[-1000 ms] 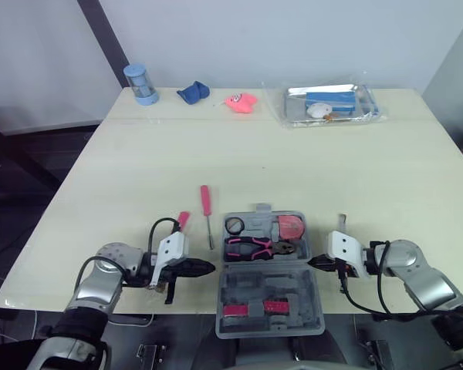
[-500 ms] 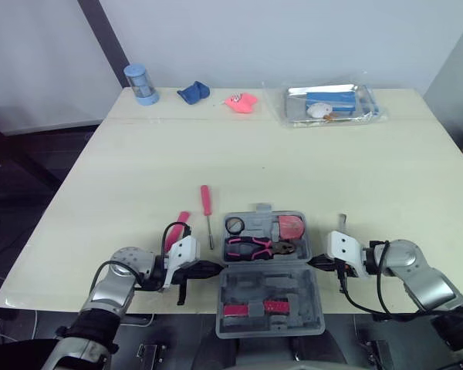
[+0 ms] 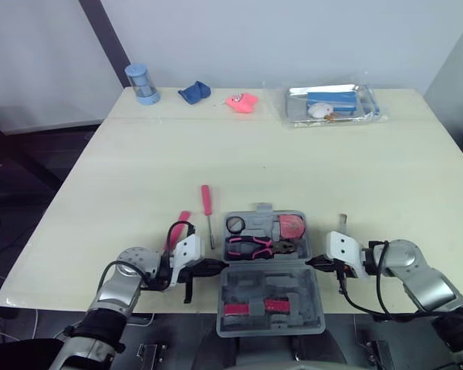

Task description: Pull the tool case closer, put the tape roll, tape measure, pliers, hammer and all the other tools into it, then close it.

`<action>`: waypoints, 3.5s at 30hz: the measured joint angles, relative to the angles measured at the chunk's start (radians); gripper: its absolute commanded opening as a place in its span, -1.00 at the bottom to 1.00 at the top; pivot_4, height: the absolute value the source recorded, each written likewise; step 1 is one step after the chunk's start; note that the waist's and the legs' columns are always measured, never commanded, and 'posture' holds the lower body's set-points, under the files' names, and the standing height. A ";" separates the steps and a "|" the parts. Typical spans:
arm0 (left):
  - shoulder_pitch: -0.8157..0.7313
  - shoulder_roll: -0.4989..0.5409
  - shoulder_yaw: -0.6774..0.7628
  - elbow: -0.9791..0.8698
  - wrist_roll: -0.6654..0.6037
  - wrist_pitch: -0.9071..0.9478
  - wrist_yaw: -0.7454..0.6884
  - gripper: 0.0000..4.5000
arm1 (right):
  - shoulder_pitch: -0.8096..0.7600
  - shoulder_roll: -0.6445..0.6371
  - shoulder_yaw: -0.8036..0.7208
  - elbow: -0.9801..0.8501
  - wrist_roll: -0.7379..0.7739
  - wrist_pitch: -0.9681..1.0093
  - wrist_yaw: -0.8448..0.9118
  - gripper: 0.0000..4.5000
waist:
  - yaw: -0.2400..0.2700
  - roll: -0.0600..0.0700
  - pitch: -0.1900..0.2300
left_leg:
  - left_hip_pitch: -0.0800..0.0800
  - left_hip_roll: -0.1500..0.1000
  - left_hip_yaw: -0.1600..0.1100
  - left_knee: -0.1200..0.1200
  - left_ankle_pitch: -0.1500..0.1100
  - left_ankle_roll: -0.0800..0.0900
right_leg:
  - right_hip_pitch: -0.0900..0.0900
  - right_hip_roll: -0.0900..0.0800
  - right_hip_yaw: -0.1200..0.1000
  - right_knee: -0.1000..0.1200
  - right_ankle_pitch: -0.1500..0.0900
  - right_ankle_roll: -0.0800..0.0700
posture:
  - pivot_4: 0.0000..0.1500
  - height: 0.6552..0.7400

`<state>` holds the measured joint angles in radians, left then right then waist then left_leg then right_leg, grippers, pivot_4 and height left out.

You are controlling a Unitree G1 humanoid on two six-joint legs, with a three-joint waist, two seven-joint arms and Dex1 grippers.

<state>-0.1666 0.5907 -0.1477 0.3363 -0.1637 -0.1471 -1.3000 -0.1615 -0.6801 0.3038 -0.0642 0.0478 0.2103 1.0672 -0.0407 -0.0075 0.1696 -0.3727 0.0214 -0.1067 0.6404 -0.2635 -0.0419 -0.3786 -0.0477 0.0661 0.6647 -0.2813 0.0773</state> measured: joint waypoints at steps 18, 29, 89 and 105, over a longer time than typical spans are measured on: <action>-0.029 -0.020 0.001 -0.019 0.003 0.093 0.047 -0.98 | 0.000 -0.001 -0.010 -0.014 0.000 0.047 -0.009 -1.00 | 0.001 0.000 0.000 | -0.003 0.000 -0.004 0.003 0.000 0.000 | 0.000 0.000 -0.004 0.000 0.000 0.000 | 1.00 1.00; -0.064 -0.042 -0.001 -0.054 0.026 0.174 0.135 -0.98 | -0.033 0.028 -0.039 0.023 -0.012 0.049 -0.063 -1.00 | 0.000 0.000 0.000 | -0.007 -0.001 -0.009 0.006 0.000 0.000 | 0.000 0.000 -0.008 0.000 0.000 0.000 | 1.00 1.00; -0.162 -0.077 -0.010 0.020 0.087 0.179 0.208 -0.98 | -0.101 0.138 -0.078 0.166 -0.089 -0.032 -0.163 -1.00 | -0.002 0.000 0.000 | -0.007 -0.001 -0.010 0.007 0.000 0.000 | 0.000 0.000 -0.009 0.001 0.000 0.000 | 1.00 1.00; -0.160 -0.036 -0.009 -0.004 0.070 0.166 0.153 -0.98 | -0.056 0.098 -0.095 0.101 -0.054 -0.028 -0.144 -1.00 | -0.002 0.000 0.000 | -0.007 -0.001 -0.010 0.007 0.000 0.000 | 0.000 0.000 -0.009 0.001 0.000 0.000 | 1.00 1.00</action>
<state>-0.3270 0.5543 -0.1564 0.3319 -0.0938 0.0188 -1.1471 -0.2176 -0.5821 0.2085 0.0372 -0.0067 0.1828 0.9234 -0.0424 -0.0072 0.1697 -0.3800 0.0203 -0.1165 0.6475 -0.2634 -0.0421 -0.3790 -0.0479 0.0569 0.6654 -0.2811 0.0771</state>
